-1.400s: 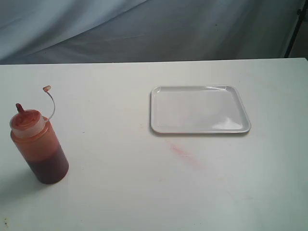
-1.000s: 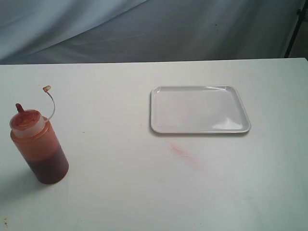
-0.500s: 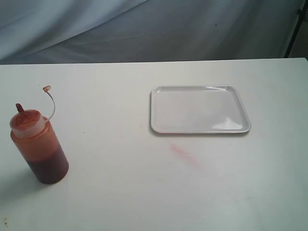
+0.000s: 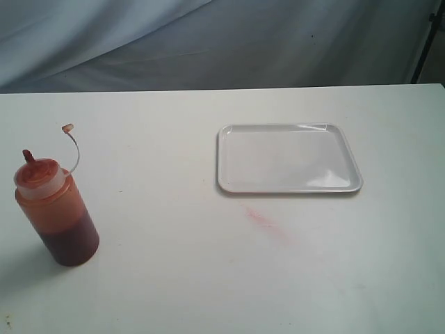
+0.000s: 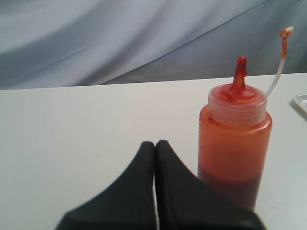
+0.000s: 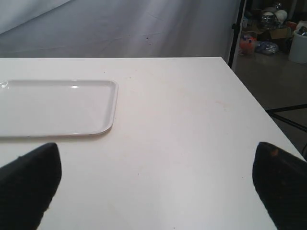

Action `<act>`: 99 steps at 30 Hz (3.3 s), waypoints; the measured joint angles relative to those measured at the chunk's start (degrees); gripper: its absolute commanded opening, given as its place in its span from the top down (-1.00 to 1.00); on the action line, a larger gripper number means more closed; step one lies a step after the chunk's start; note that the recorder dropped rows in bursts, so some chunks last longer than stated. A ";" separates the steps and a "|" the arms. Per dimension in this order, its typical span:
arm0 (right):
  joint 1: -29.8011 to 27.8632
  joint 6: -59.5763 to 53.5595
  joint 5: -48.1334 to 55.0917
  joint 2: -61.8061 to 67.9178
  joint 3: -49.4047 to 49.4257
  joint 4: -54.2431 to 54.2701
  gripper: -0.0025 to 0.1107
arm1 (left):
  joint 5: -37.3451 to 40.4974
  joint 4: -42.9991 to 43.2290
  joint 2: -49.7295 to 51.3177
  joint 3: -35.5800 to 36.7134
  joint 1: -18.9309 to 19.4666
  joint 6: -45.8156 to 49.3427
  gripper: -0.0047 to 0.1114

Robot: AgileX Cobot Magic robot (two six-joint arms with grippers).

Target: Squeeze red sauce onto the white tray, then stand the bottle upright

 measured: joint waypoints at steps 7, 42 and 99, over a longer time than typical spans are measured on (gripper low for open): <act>0.00 0.00 0.00 0.00 0.00 0.00 -0.90 | 0.00 0.00 0.00 0.00 0.00 0.00 0.92; 0.00 0.00 0.00 0.00 0.00 0.00 -0.90 | 0.00 0.00 0.00 0.00 0.00 0.00 0.92; 0.00 0.00 0.00 0.00 0.00 0.00 -0.90 | -52.92 -13.86 -0.08 0.00 -0.04 -28.51 0.92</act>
